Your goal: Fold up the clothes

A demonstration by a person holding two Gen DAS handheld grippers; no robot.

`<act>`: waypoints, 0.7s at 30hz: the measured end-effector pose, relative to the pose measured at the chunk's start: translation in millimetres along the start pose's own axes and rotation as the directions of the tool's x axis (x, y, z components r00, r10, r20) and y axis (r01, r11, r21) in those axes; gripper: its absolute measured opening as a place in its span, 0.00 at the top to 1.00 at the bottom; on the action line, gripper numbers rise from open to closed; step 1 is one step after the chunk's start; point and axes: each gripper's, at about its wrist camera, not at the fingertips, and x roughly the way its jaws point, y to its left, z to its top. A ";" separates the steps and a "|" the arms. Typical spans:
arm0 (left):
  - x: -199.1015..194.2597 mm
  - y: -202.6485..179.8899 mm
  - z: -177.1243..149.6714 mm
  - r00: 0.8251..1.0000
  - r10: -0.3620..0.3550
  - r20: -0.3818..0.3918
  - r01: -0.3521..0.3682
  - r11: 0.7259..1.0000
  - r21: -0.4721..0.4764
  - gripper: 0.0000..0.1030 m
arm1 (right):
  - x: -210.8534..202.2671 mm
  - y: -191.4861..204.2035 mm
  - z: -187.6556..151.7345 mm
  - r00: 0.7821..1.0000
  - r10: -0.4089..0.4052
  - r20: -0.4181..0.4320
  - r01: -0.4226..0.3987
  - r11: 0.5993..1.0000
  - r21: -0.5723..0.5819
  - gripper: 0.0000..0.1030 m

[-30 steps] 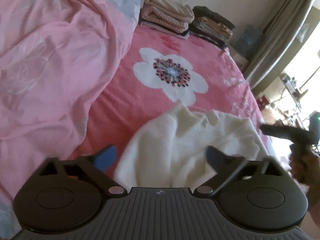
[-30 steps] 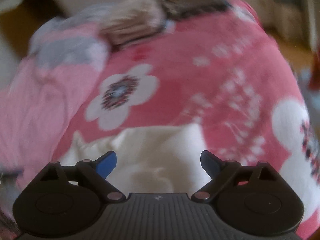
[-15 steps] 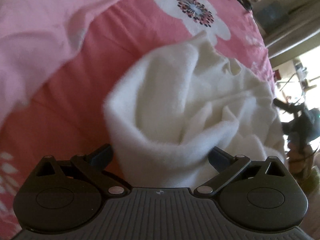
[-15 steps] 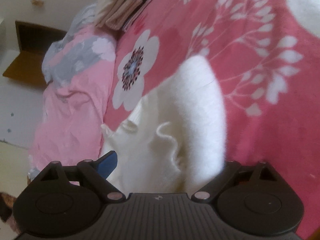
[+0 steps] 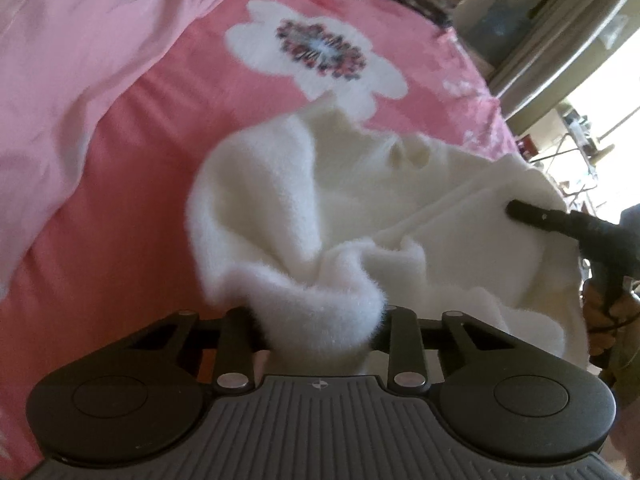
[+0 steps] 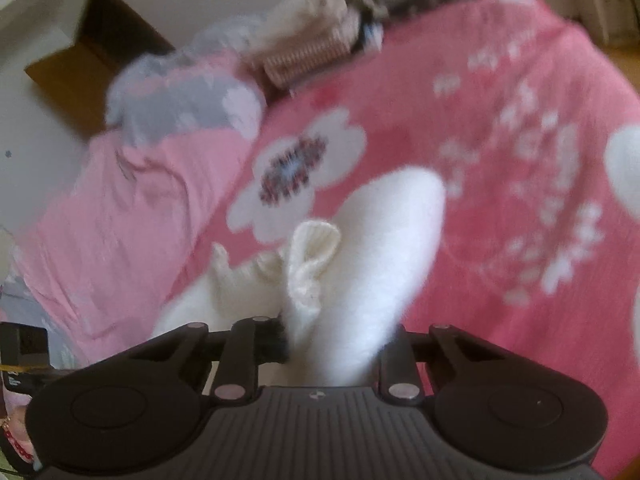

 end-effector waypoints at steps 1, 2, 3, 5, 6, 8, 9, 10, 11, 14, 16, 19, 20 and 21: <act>1.3 -4.8 4.6 1.000 -0.009 0.014 0.009 1.000 0.020 0.73 | -6.9 1.0 2.9 1.000 0.008 0.024 -0.008 1.000 -0.003 0.76; 3.5 -10.0 9.8 0.999 -0.021 0.030 0.019 0.999 0.039 0.73 | -12.1 1.8 6.2 0.999 0.013 0.040 -0.012 1.000 -0.007 0.76; 6.5 -15.7 15.5 0.998 -0.034 0.047 0.031 0.998 0.059 0.73 | -18.6 2.2 8.0 0.998 0.009 0.059 -0.008 1.000 -0.012 0.76; 13.8 -28.5 29.1 0.995 -0.065 0.080 0.056 0.993 0.103 0.74 | -32.7 2.4 10.4 0.995 -0.005 0.102 0.007 1.000 -0.021 0.76; 17.6 -35.4 35.7 0.993 -0.076 0.092 0.064 0.990 0.127 0.75 | -32.8 5.4 15.7 0.992 -0.014 0.126 0.017 1.000 -0.019 0.76; 25.3 -49.5 49.5 0.989 -0.097 0.113 0.076 0.981 0.176 0.76 | -44.1 2.9 20.9 0.983 -0.022 0.182 0.025 1.000 -0.009 0.76; 28.1 -54.9 56.6 0.986 -0.109 0.123 0.084 0.978 0.193 0.76 | -49.1 0.2 24.1 0.978 -0.026 0.207 0.028 1.000 -0.007 0.76; 30.8 -59.8 64.1 0.983 -0.122 0.136 0.092 0.974 0.208 0.76 | -54.1 -2.5 27.3 0.972 -0.029 0.232 0.031 1.000 -0.004 0.76; 33.5 -64.6 71.6 0.980 -0.135 0.148 0.099 0.969 0.224 0.76 | -59.2 -5.3 30.6 0.966 -0.032 0.256 0.034 0.999 -0.002 0.76; 42.4 -73.3 92.7 0.974 -0.142 0.175 0.095 0.963 0.253 0.77 | -63.5 -11.6 45.0 0.949 -0.040 0.312 0.043 0.999 -0.003 0.76; 48.7 -76.5 104.7 0.972 -0.132 0.197 0.075 0.960 0.271 0.77 | -59.9 -14.2 55.7 0.939 -0.039 0.342 0.045 0.999 -0.010 0.76; 59.9 -72.4 114.1 0.972 -0.110 0.205 0.054 0.964 0.261 0.77 | -50.3 -18.5 67.9 0.926 -0.028 0.378 0.037 0.999 -0.017 0.76; 65.5 -69.2 115.0 0.975 -0.098 0.198 0.046 0.967 0.249 0.76 | -43.5 -21.8 70.7 0.925 -0.031 0.379 0.036 0.999 -0.005 0.76; 70.7 -65.3 114.6 0.979 -0.084 0.186 0.038 0.971 0.237 0.75 | -35.7 -26.2 72.8 0.930 -0.033 0.367 0.032 0.999 0.010 0.76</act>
